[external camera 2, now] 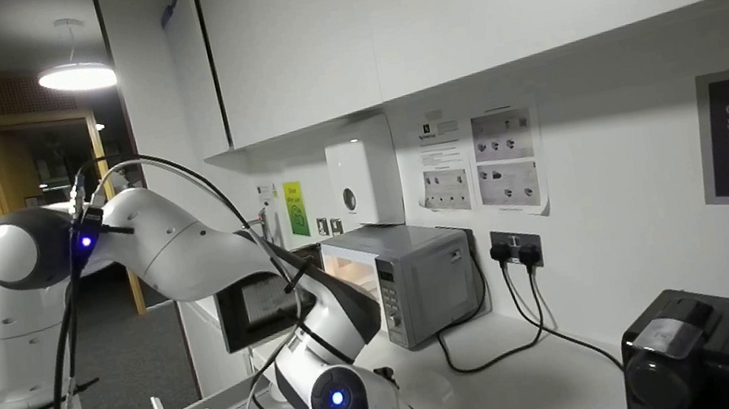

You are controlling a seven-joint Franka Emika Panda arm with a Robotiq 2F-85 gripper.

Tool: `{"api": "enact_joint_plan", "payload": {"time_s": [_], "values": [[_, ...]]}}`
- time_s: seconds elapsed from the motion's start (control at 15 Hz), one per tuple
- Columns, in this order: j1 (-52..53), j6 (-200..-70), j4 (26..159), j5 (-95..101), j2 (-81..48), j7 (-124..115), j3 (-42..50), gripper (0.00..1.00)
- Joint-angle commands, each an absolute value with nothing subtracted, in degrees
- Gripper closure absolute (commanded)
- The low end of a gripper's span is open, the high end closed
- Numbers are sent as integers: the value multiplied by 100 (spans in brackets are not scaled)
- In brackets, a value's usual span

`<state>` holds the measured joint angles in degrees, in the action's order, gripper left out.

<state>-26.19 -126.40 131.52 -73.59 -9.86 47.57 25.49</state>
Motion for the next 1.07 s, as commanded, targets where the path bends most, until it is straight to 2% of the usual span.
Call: {"api": "enact_joint_plan", "payload": {"time_s": [0.0, 0.4, 0.8, 0.87, 1.0], "values": [[-2663, -12585, 12989, -7568, -1137, 4878, 2480, 7], [-2654, -12608, 12852, -7674, -1293, 4921, 2409, 6], [-2623, -12640, 12710, -7804, -1447, 4981, 2321, 17], [-2620, -12636, 12694, -7810, -1465, 4986, 2306, 35], [-2625, -12612, 12677, -7789, -1477, 4990, 2290, 46]]}}
